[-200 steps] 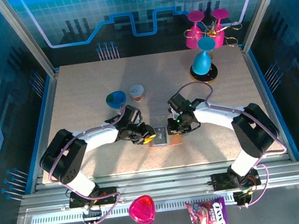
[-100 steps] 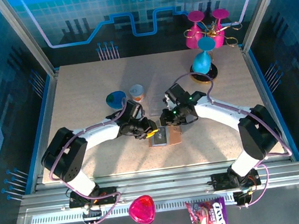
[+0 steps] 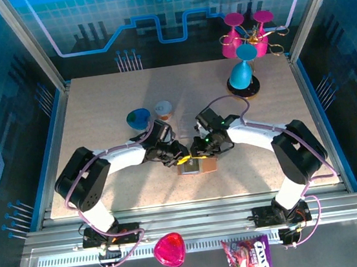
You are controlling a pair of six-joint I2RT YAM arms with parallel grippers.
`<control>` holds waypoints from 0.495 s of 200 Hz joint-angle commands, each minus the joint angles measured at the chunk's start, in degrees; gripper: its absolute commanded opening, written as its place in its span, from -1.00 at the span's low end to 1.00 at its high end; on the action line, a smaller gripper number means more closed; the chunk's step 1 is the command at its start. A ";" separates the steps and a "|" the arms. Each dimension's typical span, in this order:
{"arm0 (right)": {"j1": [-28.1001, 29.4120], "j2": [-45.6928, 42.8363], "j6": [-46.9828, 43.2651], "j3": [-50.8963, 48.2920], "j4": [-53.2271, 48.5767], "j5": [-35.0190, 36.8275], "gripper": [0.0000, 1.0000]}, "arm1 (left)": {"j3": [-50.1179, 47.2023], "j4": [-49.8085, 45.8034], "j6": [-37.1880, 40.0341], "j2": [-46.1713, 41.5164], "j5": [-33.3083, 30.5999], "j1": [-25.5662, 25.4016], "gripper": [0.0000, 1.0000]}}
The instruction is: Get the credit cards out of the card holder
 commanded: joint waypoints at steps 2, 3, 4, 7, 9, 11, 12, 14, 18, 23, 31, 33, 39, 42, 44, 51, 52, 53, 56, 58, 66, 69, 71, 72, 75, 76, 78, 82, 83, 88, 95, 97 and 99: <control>0.83 0.43 0.48 -1.22 -0.26 1.05 -0.53 | 1.22 1.55 -1.34 1.81 2.57 0.08 -0.62; 0.83 0.44 0.52 -1.24 -0.24 1.03 -0.53 | 1.22 1.60 -1.35 1.80 2.60 0.08 -0.62; 0.83 0.41 0.50 -1.29 -0.18 1.01 -0.53 | 1.22 1.63 -1.36 1.85 2.61 0.08 -0.62; 0.84 0.42 0.55 -1.42 -0.06 0.94 -0.54 | 1.24 1.72 -1.37 2.01 2.70 0.08 -0.62; 0.84 0.42 0.56 -1.54 0.14 0.87 -0.56 | 1.27 1.68 -1.37 2.05 2.71 0.08 -0.63; 0.79 0.45 0.52 -1.64 0.31 0.81 -0.57 | 1.23 1.66 -1.37 2.11 2.69 0.10 -0.62; 0.81 0.45 0.58 -1.76 0.40 0.77 -0.58 | 1.23 1.66 -1.37 2.13 2.66 0.09 -0.62; 0.81 0.46 0.61 -1.84 0.62 0.57 -0.59 | 1.24 1.70 -1.37 2.19 2.70 0.10 -0.62; 0.83 0.45 0.67 -2.04 0.98 0.30 -0.61 | 1.15 1.82 -1.37 2.23 2.72 0.09 -0.63; 0.79 0.43 0.90 -2.35 1.52 -0.04 -0.62 | 1.10 1.76 -1.37 2.21 2.58 0.09 -0.63; 0.75 0.54 1.25 -2.76 2.44 -0.68 -0.64 | 0.91 1.74 -1.22 2.10 2.23 0.12 -0.63; 0.75 0.50 1.37 -2.95 2.67 -0.85 -0.64 | 0.90 1.64 -1.14 2.10 2.11 0.09 -0.63; 0.69 0.51 1.67 -3.29 3.49 -1.23 -0.64 | 0.83 1.19 -0.82 2.02 1.60 0.08 -0.63; 0.74 0.54 1.88 -3.54 3.91 -1.42 -0.64 | 0.79 0.85 -0.69 2.02 1.35 0.08 -0.63; 0.75 0.54 1.92 -3.65 4.11 -1.52 -0.64 | 0.78 0.60 -0.47 2.05 1.23 0.08 -0.63; 0.70 0.57 2.25 -3.95 4.86 -1.93 -0.64 | 0.86 -0.18 -0.02 2.04 0.64 0.10 -0.63; 0.72 0.60 2.33 -3.96 4.91 -1.96 -0.64 | 0.82 -0.23 0.01 2.06 0.58 0.09 -0.63; 0.69 0.62 2.37 -4.02 4.98 -2.02 -0.64 | 0.80 -0.38 0.11 2.06 0.55 0.08 -0.63; 0.67 0.69 2.46 -4.08 5.10 -2.20 -0.64 | 0.80 -0.54 0.27 2.06 0.43 0.08 -0.63; 0.64 0.76 2.53 -4.12 5.24 -2.26 -0.64 | 0.70 -0.65 0.36 2.02 0.37 0.14 -0.63; 0.66 0.89 2.70 -4.32 5.71 -2.58 -0.64 | 0.41 -0.74 0.39 2.11 0.12 0.12 -0.63; 0.66 0.97 2.73 -4.38 5.91 -2.59 -0.64 | 0.32 -0.71 0.39 2.14 0.10 0.17 -0.63; 0.66 1.00 2.75 -4.35 5.99 -2.65 -0.64 | 0.18 -0.58 0.45 2.17 0.13 0.21 -0.63; 0.66 1.00 2.75 -4.35 5.99 -2.65 -0.64 | 0.13 -0.56 0.42 2.21 0.10 0.19 -0.63; 0.66 1.06 2.81 -4.41 6.21 -2.81 -0.63 | 0.08 -0.51 0.39 2.25 0.14 0.17 -0.63; 0.66 1.11 2.86 -4.49 6.31 -2.81 -0.63 | -0.01 -0.52 0.39 2.29 0.11 0.16 -0.63; 0.66 1.15 2.85 -4.55 6.40 -2.92 -0.63 | -0.07 -0.47 0.39 2.32 0.15 0.19 -0.63; 0.66 1.24 2.91 -4.62 6.61 -2.95 -0.63 | -0.17 -0.38 0.32 2.37 0.22 0.19 -0.63; 0.66 1.20 2.92 -4.61 6.62 -2.96 -0.63 | -0.22 -0.33 0.31 2.35 0.24 0.18 -0.63; 0.59 1.30 2.93 -4.81 6.79 -3.08 -0.63 | -0.40 -0.28 0.23 2.42 0.25 0.16 -0.63; 0.56 1.54 2.93 -4.93 7.20 -3.30 -0.63 | -0.60 -0.17 0.09 2.35 0.22 0.17 -0.63; 0.50 1.58 2.93 -5.06 7.35 -3.44 -0.63 | -0.64 -0.16 0.07 2.40 0.18 0.19 -0.63; 0.49 1.60 2.93 -5.04 7.52 -3.47 -0.63 | -0.69 -0.18 0.11 2.37 0.24 0.17 -0.63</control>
